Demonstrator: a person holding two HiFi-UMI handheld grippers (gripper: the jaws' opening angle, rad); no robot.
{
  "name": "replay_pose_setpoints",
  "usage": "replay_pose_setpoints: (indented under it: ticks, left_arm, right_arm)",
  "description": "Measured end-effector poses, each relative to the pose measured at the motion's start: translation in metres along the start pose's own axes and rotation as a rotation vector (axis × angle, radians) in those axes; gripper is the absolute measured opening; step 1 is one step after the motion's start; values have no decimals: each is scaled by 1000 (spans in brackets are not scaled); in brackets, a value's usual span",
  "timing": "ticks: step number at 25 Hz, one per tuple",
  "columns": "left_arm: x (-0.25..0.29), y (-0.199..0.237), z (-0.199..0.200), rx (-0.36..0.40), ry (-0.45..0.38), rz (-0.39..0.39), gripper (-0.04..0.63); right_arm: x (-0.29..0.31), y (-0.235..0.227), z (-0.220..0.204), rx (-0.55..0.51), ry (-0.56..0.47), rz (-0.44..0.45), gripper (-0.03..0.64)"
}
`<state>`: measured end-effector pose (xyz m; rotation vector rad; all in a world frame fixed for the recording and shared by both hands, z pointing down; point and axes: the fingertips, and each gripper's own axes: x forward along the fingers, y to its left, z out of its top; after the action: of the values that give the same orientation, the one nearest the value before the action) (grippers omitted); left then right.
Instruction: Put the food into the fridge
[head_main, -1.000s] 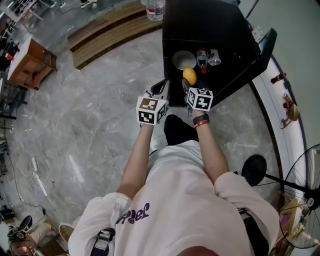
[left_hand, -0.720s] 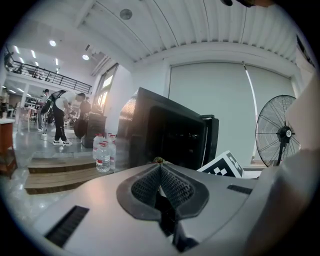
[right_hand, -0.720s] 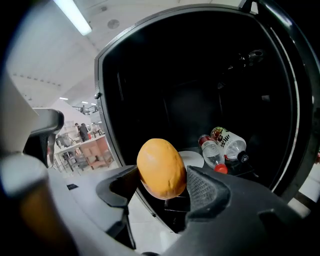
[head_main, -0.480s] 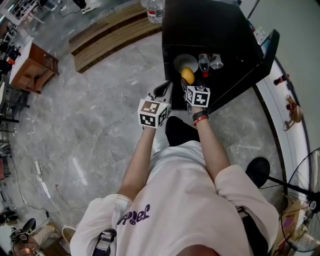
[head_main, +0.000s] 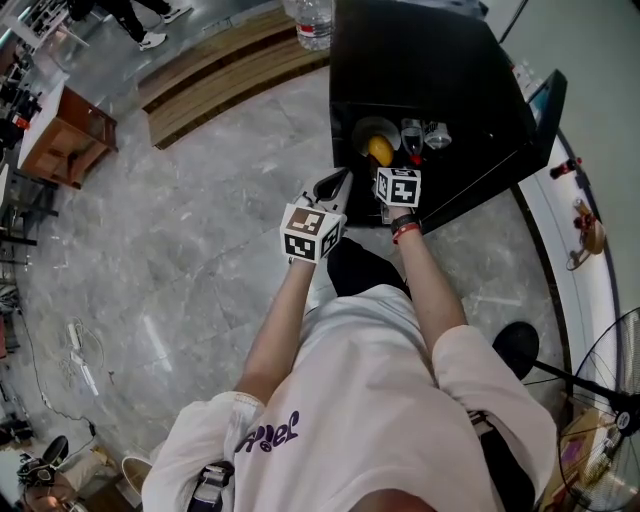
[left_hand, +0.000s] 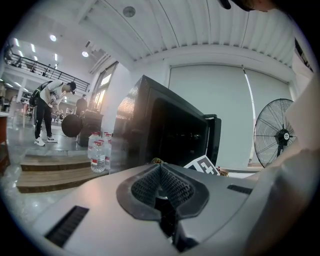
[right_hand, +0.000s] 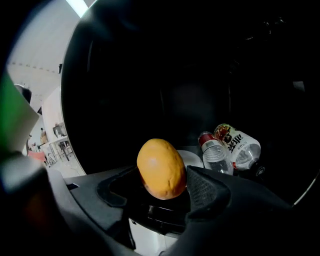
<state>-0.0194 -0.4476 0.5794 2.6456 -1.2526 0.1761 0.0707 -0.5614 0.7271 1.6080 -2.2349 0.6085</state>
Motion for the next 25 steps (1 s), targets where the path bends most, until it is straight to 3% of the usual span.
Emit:
replay_pose_setpoints:
  ticks: [13, 25]
  left_arm:
    - [8, 1, -8, 0, 18, -25, 19]
    - [2, 9, -11, 6, 32, -2, 19]
  right_arm:
    - [51, -16, -4, -76, 83, -8, 321]
    - [62, -25, 0, -103, 153, -57, 329]
